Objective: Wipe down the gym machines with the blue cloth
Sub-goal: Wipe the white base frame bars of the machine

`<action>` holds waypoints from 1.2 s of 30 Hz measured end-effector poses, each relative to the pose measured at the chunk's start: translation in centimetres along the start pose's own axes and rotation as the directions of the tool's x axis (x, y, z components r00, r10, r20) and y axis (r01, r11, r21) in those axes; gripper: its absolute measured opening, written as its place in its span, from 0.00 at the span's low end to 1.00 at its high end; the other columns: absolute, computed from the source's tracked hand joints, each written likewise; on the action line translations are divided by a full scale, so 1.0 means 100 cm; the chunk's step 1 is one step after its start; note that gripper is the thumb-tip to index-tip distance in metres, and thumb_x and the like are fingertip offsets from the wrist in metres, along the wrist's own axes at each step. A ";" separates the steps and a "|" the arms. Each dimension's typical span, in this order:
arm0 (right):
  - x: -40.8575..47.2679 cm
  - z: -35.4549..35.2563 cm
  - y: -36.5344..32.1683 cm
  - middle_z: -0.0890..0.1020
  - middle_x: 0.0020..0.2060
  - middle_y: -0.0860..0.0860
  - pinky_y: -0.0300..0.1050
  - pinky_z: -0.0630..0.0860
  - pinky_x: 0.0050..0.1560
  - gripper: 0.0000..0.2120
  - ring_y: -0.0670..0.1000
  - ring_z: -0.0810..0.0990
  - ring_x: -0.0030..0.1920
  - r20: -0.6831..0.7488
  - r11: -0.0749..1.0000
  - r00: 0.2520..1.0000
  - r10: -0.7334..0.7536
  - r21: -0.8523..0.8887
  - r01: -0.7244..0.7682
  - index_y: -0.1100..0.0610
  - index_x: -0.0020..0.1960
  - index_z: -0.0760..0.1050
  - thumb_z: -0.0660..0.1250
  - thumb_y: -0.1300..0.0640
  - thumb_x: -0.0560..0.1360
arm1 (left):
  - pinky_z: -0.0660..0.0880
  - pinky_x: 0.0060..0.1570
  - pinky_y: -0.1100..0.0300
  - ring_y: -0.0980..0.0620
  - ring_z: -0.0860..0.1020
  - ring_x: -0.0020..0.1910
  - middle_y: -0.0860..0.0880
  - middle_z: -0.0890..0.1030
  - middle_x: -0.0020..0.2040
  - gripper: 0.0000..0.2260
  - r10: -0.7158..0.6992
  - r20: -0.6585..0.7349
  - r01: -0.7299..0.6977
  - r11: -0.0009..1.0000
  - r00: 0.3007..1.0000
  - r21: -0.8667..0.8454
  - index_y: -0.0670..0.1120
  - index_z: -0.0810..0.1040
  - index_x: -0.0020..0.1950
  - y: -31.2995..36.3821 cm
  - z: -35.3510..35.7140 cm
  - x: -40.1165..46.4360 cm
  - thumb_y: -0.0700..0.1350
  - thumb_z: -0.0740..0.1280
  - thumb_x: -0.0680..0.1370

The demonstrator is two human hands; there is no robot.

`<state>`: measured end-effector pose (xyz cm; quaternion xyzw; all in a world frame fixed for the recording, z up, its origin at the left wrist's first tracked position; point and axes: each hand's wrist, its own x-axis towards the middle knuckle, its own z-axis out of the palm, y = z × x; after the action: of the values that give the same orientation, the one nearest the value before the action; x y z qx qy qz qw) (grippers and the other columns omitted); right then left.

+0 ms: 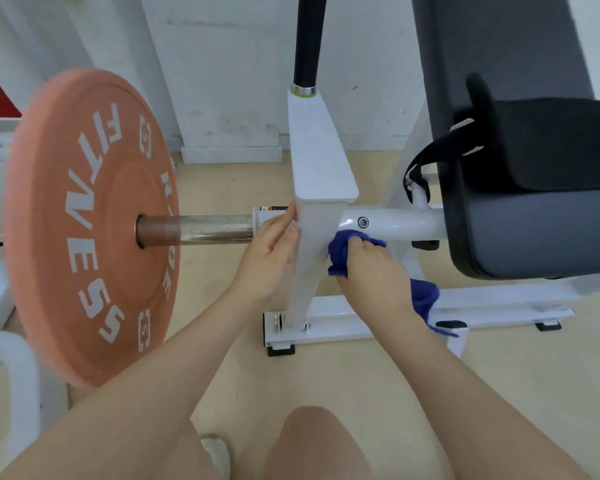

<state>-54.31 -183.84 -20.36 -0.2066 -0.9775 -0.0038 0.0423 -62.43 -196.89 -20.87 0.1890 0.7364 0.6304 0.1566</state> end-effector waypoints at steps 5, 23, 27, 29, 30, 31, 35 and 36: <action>0.002 -0.003 -0.017 0.69 0.65 0.58 0.39 0.69 0.57 0.27 0.54 0.71 0.62 -0.355 0.761 0.926 0.127 0.634 0.138 0.64 0.70 0.61 0.66 0.61 0.75 | 0.73 0.50 0.67 0.57 0.73 0.62 0.53 0.73 0.65 0.16 0.005 0.030 -0.001 0.992 1.000 -0.124 0.59 0.66 0.68 0.000 0.000 -0.001 0.46 0.54 0.82; 0.038 -0.018 -0.039 0.81 0.53 0.51 0.51 0.63 0.66 0.18 0.56 0.76 0.62 -0.379 0.589 0.466 -0.799 -0.645 0.486 0.55 0.60 0.78 0.54 0.62 0.77 | 0.72 0.56 0.62 0.58 0.78 0.50 0.52 0.80 0.50 0.16 -0.031 -0.176 -0.033 0.935 0.984 -0.353 0.50 0.77 0.54 -0.010 -0.040 -0.001 0.40 0.50 0.82; 0.027 0.033 -0.040 0.82 0.45 0.50 0.54 0.61 0.67 0.19 0.56 0.79 0.52 0.098 0.379 0.649 -0.754 -0.743 0.552 0.54 0.55 0.81 0.56 0.57 0.70 | 0.66 0.65 0.59 0.58 0.73 0.61 0.54 0.77 0.59 0.16 -0.063 -0.177 0.019 0.970 0.982 -0.241 0.56 0.75 0.57 -0.012 -0.047 -0.009 0.44 0.48 0.82; 0.013 0.061 -0.040 0.81 0.43 0.50 0.55 0.59 0.68 0.14 0.56 0.78 0.48 0.292 0.303 0.678 -0.675 -0.728 0.615 0.52 0.51 0.80 0.65 0.57 0.67 | 0.64 0.67 0.58 0.58 0.69 0.65 0.54 0.73 0.65 0.14 -0.070 -0.136 0.042 0.980 0.988 -0.196 0.57 0.72 0.59 -0.017 -0.049 -0.015 0.47 0.49 0.82; 0.013 0.065 -0.041 0.81 0.43 0.51 0.55 0.57 0.69 0.13 0.57 0.78 0.48 0.295 0.307 0.677 -0.674 -0.722 0.620 0.52 0.49 0.80 0.68 0.58 0.65 | 0.64 0.68 0.57 0.58 0.69 0.66 0.54 0.72 0.65 0.14 -0.070 -0.122 0.047 0.982 0.990 -0.184 0.57 0.72 0.59 -0.019 -0.050 -0.017 0.48 0.49 0.82; 0.017 0.060 -0.043 0.81 0.42 0.52 0.55 0.57 0.70 0.11 0.57 0.79 0.48 0.219 0.337 0.654 -0.724 -0.714 0.613 0.53 0.47 0.81 0.69 0.59 0.65 | 0.64 0.68 0.56 0.57 0.69 0.66 0.54 0.73 0.65 0.14 -0.079 -0.117 0.058 0.982 0.990 -0.179 0.56 0.72 0.59 -0.021 -0.050 -0.017 0.47 0.48 0.82; 0.032 0.020 -0.036 0.82 0.43 0.56 0.53 0.64 0.68 0.12 0.59 0.79 0.54 -0.254 0.568 0.573 -0.779 -0.672 0.475 0.59 0.45 0.79 0.57 0.66 0.72 | 0.64 0.68 0.55 0.59 0.70 0.65 0.56 0.75 0.63 0.19 -0.106 -0.102 0.089 0.983 0.989 -0.161 0.51 0.74 0.64 -0.027 -0.048 -0.016 0.46 0.46 0.83; 0.034 0.021 -0.029 0.82 0.45 0.56 0.53 0.64 0.69 0.14 0.59 0.79 0.55 -0.298 0.593 0.571 -0.765 -0.673 0.442 0.60 0.46 0.79 0.55 0.67 0.73 | 0.64 0.68 0.56 0.60 0.70 0.65 0.56 0.75 0.64 0.20 -0.109 -0.096 0.094 0.984 0.989 -0.153 0.51 0.74 0.65 -0.028 -0.046 -0.016 0.46 0.46 0.83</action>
<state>-58.75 -185.10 -22.10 0.1656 -0.8842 -0.3473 0.2647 -63.43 -202.02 -22.90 0.1061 0.7036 0.6833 0.1638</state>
